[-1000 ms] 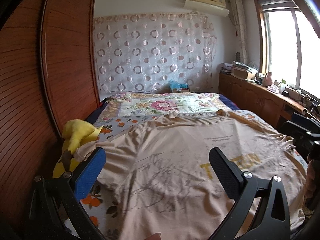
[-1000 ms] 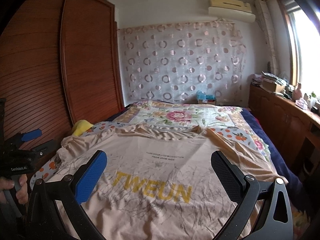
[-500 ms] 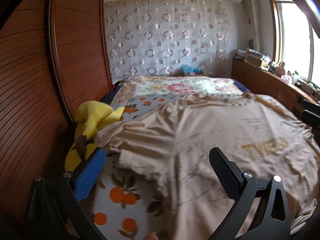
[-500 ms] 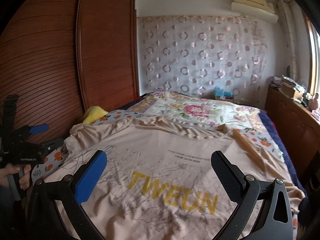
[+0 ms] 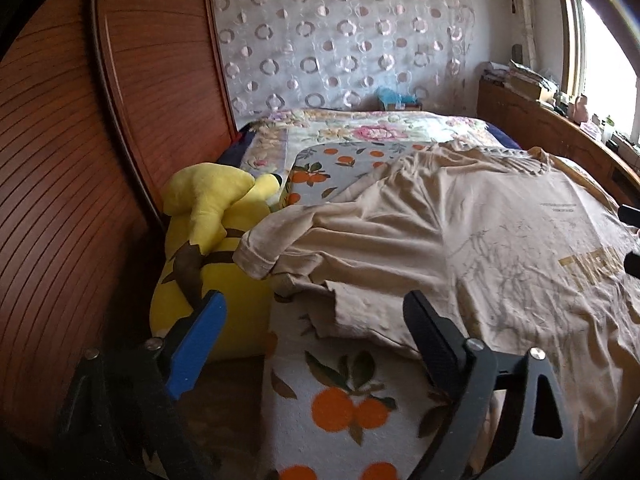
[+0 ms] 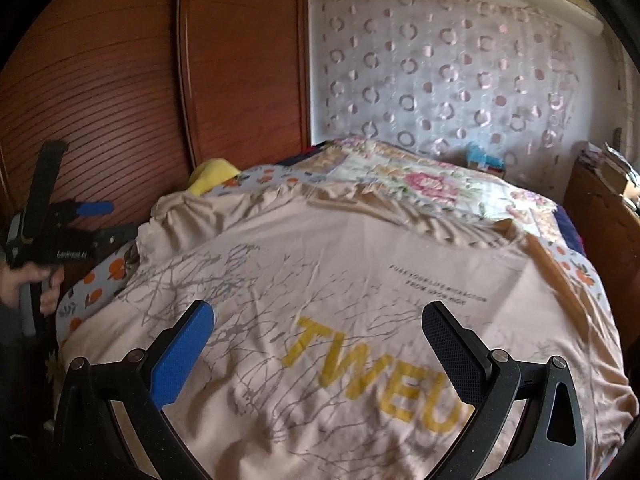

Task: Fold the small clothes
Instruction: 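Reach the left tool to the shirt's side edge and grasp it, then fold the held side edge inward over the shirt, open left tool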

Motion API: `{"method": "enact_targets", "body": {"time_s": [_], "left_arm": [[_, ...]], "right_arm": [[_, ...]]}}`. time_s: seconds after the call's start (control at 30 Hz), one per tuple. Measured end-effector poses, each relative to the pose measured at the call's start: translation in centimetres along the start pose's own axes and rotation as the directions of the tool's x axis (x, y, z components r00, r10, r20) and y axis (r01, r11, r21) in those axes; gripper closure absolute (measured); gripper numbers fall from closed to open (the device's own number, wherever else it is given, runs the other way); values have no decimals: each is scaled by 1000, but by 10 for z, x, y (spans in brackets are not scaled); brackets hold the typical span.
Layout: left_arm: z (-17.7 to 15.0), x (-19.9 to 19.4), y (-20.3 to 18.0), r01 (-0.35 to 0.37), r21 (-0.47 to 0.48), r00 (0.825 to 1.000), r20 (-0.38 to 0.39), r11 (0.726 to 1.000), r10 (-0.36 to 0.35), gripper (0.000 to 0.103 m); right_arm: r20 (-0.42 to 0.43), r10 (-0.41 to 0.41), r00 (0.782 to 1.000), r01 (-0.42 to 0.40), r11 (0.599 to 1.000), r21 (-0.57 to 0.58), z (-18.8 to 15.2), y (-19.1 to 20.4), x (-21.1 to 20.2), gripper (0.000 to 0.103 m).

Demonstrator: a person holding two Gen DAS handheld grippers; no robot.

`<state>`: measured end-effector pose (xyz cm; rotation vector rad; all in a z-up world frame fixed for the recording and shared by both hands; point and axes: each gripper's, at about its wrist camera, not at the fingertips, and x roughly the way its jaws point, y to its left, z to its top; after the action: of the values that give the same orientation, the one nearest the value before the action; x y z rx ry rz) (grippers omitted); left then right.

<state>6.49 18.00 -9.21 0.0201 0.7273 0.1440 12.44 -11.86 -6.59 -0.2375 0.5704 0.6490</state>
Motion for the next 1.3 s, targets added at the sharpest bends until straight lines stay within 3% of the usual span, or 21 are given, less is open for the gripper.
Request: {"method": "enact_targets", "body": {"time_s": [0.43,0.5,0.57,0.63,0.7,0.77,1.07,1.3], "left_arm": [[32,65,32,-4,2,993,-119,1000,4,27],[34,72,36,22,-8,990,-137,1000,-23,49],[34,77,36,47,-11,987,-155,999,-48,63],[36,78,34,74,3,985,-158,997,-72,73],[41,76,29,100,25,984,-150,995,-95,91],[45,73,25,103,41,985,-144,994,-96,100],[68,36,-8,134,124,990,-59,983,-128,102],[94,3,-49,196,178,980,-3,964,-199,102]], "right_arm": [[-23,52,998,-53,998,-20,26,-1,18,0],[-21,59,998,-59,998,-17,26,-3,18,0],[-17,60,998,-61,998,-14,18,-1,19,0],[-17,58,998,-59,998,-13,14,1,21,0],[-20,58,998,-58,998,-6,12,0,22,0],[-25,58,998,-58,998,2,9,-1,24,0],[-11,50,999,-50,998,24,8,-5,15,0],[9,35,999,-35,998,43,3,-8,8,0]]}}
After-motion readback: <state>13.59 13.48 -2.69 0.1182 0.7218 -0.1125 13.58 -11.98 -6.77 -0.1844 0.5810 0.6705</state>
